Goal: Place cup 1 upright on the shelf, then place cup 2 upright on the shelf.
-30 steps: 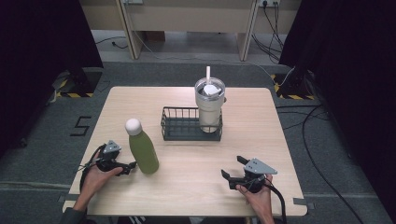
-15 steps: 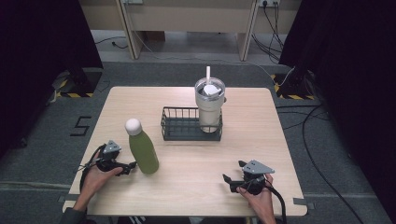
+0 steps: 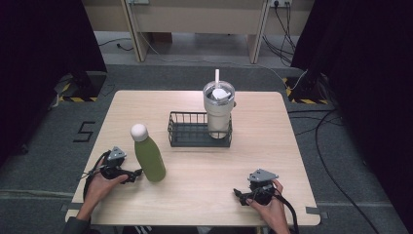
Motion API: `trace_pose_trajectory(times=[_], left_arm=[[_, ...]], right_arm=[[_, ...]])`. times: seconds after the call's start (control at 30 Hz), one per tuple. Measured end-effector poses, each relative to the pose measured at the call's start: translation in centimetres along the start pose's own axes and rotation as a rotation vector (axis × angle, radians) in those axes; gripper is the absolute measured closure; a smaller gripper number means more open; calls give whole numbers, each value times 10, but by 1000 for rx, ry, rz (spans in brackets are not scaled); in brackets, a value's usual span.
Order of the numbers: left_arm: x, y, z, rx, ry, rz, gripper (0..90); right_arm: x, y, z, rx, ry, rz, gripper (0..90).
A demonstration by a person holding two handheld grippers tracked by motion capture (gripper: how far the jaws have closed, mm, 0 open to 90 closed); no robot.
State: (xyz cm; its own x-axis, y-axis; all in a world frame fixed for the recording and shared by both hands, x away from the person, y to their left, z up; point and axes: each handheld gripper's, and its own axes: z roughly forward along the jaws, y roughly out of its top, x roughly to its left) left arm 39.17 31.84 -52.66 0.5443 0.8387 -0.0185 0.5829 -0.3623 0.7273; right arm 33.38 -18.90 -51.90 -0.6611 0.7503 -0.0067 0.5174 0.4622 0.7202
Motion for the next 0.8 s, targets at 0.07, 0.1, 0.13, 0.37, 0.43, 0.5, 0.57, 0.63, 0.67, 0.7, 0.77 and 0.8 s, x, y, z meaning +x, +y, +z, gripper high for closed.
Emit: trace_pose_trajectory(times=[0.07, 0.1, 0.13, 0.37, 0.43, 0.5, 0.57, 0.63, 0.67, 0.7, 0.77, 0.8], left_arm=[[0, 0, 0, 1, -2, 3, 0], [0, 0, 0, -1, -4, 1, 0], [-1, -1, -1, -2, -1, 3, 0], [-2, -2, -3, -21, -27, 23, 47], [-2, -3, -6, -39, -54, 40, 164], [-3, -4, -6, -40, -54, 42, 142], [-4, -4, -7, -43, -56, 46, 148], [-3, -5, -8, -47, -64, 38, 151], [-3, -6, -9, -55, -65, 22, 150], [-2, -6, -10, -59, -65, 17, 150], [-3, -8, -12, -63, -66, 13, 150], [-4, -8, -12, -69, -69, 9, 150]], right_arm=[[0, 0, 0, 1, 0, 1, 129], [0, 0, 0, 1, 0, 1, 127], [0, 0, 0, 2, 0, 2, 126], [0, 1, 1, 5, -1, 6, 114], [-1, 1, 1, 6, -2, -1, 104], [-1, 1, 1, 7, -2, -3, 103], [-1, 1, 1, 8, -2, 0, 103], [-1, 1, 1, 7, -2, -3, 103], [-1, 1, 1, 7, -2, -3, 103], [-1, 1, 1, 7, -2, -3, 102], [-1, 1, 1, 7, -2, -3, 102], [-1, 1, 1, 7, -2, -3, 102]])
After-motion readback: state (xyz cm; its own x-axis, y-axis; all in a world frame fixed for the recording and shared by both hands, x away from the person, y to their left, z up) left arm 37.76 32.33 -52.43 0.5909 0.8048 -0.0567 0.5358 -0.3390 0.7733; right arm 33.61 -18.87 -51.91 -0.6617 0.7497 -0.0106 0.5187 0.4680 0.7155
